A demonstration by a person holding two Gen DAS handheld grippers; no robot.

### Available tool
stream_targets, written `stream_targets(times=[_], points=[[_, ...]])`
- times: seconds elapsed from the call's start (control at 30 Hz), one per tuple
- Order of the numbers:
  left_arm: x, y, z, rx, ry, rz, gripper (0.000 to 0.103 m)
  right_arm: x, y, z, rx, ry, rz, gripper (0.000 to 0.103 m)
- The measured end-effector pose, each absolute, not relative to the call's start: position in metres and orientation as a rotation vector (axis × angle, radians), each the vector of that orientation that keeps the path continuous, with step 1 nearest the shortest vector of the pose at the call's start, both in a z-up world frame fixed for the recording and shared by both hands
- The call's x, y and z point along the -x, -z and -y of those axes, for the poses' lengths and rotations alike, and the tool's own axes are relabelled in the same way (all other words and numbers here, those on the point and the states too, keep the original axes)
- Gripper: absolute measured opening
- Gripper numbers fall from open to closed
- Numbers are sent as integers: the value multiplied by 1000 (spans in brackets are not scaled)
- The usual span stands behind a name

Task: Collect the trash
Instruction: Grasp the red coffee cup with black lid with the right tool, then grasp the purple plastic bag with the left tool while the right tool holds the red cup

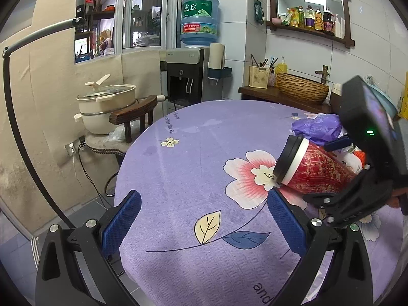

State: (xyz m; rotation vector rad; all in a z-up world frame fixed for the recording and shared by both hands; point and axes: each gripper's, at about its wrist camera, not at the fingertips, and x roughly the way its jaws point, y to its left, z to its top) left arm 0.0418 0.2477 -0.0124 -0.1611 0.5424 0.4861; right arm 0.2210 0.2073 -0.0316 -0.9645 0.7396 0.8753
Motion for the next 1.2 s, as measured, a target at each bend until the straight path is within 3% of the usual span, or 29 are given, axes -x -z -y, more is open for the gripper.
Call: stream_targets(times=[0.17, 0.4, 0.67, 0.93, 1.2], points=[[-44, 17, -253, 172, -474, -557, 98, -234, 45, -230, 1098, -799, -774, 80], [-52, 21, -255, 161, -450, -580, 98, -231, 42, -225, 1066, -831, -770, 80], [-70, 14, -253, 165, -364, -585, 98, -210, -6, -163, 788, -911, -682, 80], [-133, -1, -214, 111, -148, -592, 98, -196, -50, -53, 419, -859, -594, 80], [-203, -15, -161, 117, 47, -617, 98, -181, -61, 19, 226, -709, -532, 80]])
